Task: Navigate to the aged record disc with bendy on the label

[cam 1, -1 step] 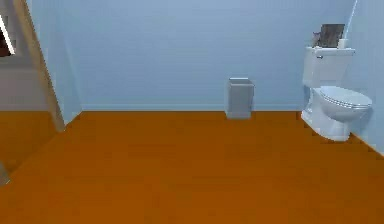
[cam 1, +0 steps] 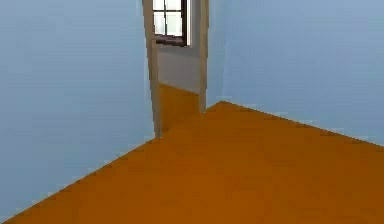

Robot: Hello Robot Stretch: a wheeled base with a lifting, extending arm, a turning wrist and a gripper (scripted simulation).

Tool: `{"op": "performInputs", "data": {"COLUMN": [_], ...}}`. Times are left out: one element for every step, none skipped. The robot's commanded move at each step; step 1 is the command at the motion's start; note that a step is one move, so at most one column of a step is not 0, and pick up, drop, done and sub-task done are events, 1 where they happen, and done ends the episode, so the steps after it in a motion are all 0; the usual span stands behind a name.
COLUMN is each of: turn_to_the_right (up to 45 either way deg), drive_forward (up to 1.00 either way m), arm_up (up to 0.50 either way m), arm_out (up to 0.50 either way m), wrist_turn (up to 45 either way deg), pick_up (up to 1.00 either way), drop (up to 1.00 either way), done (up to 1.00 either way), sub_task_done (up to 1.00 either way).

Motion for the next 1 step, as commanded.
{"op": "performInputs", "data": {"turn_to_the_right": [0.0], "drive_forward": [1.00], "arm_up": [0.00], "arm_out": [0.00], "wrist_turn": [0.0], "pick_up": [0.00], "drop": [0.00], "done": [0.00], "sub_task_done": [0.00]}}
